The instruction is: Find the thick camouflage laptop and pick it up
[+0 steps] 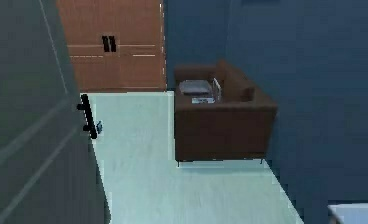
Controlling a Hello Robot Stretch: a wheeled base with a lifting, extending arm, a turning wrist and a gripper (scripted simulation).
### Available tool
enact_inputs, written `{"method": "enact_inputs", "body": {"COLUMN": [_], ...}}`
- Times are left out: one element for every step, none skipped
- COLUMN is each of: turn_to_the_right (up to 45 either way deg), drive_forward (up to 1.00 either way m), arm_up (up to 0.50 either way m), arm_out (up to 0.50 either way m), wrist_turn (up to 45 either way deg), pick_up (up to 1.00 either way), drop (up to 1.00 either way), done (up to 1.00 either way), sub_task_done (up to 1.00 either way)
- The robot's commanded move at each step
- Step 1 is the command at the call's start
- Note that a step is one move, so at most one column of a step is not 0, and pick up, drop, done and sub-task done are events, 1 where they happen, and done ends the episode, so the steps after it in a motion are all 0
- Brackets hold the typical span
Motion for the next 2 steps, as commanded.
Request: {"method": "enact_inputs", "body": {"turn_to_the_right": [0.0, 12.0], "drive_forward": [0.40, 0.00], "arm_up": [0.00, 0.00], "arm_out": [0.00, 0.00], "wrist_turn": [0.0, 0.0], "pick_up": [0.00, 0.00], "drop": [0.00, 0.00], "done": [0.00, 0.00], "sub_task_done": [0.00, 0.00]}}
